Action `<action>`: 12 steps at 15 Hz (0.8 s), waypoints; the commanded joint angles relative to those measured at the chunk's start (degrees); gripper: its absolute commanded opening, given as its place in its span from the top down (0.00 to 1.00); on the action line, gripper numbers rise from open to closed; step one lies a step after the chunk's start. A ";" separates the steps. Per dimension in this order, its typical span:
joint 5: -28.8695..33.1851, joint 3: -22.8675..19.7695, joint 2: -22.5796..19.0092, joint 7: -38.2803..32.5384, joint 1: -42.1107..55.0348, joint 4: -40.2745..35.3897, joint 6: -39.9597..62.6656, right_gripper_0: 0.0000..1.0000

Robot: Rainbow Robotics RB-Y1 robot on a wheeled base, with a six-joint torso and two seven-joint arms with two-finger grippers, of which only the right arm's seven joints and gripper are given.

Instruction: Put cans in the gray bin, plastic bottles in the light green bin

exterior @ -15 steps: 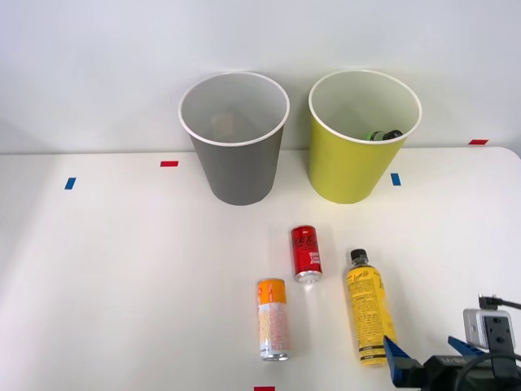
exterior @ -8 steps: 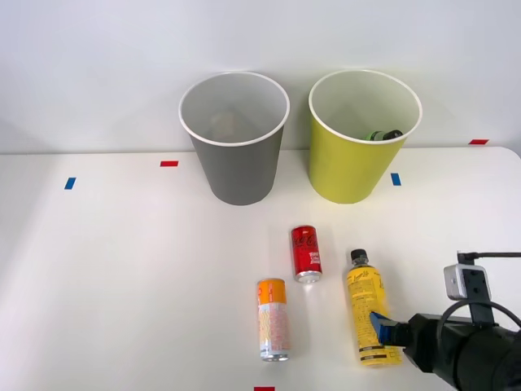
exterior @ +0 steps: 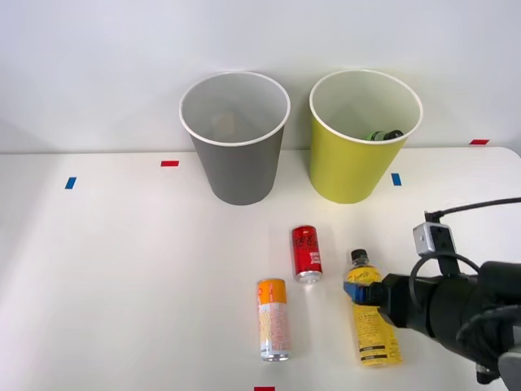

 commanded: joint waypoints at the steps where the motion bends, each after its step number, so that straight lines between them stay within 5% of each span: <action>1: 1.71 0.00 0.14 0.75 -1.30 2.51 0.19 0.00; 12: 6.63 1.06 4.36 1.98 -8.16 8.48 8.63 0.00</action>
